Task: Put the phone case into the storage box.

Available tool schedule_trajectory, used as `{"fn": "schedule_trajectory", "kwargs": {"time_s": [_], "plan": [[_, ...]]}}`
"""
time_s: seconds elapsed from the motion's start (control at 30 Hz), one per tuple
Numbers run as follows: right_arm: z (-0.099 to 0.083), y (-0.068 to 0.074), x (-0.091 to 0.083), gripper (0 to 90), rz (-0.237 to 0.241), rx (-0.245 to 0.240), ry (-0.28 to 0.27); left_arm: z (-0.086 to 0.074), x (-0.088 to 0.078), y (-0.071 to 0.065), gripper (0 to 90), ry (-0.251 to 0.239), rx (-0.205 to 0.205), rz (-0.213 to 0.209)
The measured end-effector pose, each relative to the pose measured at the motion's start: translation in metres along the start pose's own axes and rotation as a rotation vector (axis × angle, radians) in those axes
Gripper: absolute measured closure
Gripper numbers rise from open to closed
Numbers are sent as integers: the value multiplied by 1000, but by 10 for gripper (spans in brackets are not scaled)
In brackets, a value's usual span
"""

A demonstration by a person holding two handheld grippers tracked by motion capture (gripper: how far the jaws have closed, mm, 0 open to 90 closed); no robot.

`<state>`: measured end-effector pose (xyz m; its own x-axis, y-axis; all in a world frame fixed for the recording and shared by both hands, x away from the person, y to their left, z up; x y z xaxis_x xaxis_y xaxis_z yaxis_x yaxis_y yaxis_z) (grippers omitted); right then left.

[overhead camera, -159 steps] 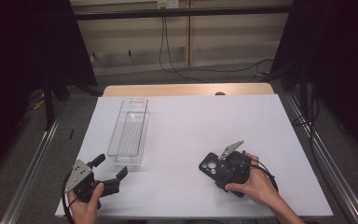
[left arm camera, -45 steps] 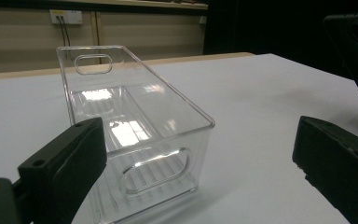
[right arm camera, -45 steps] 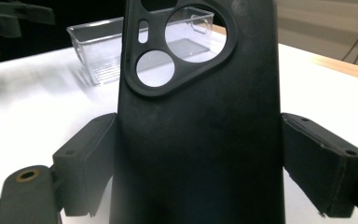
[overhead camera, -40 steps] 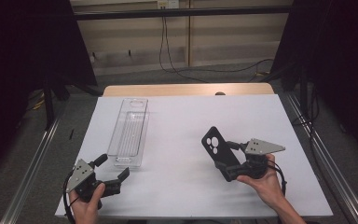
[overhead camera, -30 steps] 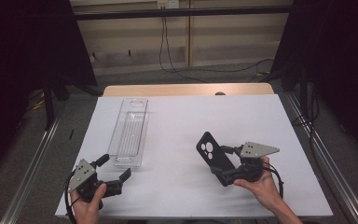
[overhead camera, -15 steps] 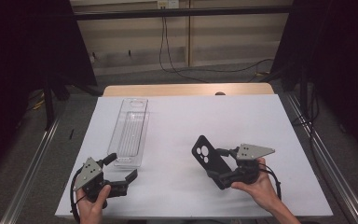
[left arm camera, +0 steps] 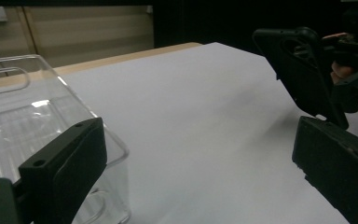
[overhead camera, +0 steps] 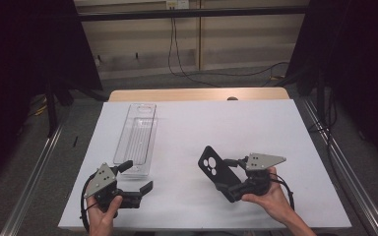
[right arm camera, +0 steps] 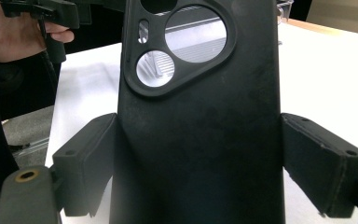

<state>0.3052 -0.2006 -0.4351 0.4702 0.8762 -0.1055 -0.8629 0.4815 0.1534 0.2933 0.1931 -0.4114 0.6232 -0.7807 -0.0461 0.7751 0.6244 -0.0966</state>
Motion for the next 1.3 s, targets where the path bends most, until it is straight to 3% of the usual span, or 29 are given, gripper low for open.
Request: {"fn": "schedule_trajectory", "kwargs": {"time_s": [0.5, 0.6, 0.67, 0.73, 0.8, 0.87, 1.17, 1.3], "plan": [[0, 3, 6, 143, 30, -1, 6, 1, 25, -17, 38, 8, 24, -112], [1, 3, 6, 143, 30, 1, 7, 0, 30, -17, 39, 27, -6, -160], [1, 4, 6, 143, 30, 1, 8, 0, 31, -16, 39, 31, 0, -162], [1, 4, 6, 143, 30, 1, 8, 0, 32, -15, 39, 27, -26, -165], [1, 3, 7, 143, 32, 3, 7, 1, 32, -14, 39, 17, -15, -157], [1, 3, 7, 143, 35, 3, 8, 1, 34, -14, 39, 28, -28, -182], [2, 4, 8, 143, 39, 4, 10, 8, 50, -13, 42, 33, -24, -219], [2, 4, 8, 143, 41, 2, 8, 13, 56, -12, 42, 29, -9, -240]]}}
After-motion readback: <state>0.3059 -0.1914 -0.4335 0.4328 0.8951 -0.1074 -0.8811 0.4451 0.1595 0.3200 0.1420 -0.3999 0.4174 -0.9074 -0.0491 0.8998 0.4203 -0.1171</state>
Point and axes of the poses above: each handheld gripper's, and its own axes: x roughly forward along the jaws, z roughly out of its top, y roughly to its left, the point moved 1 cm from there along x, roughly forward along the jaws, and after that the axes turned 14 degrees about -y, right-handed, at the moved point
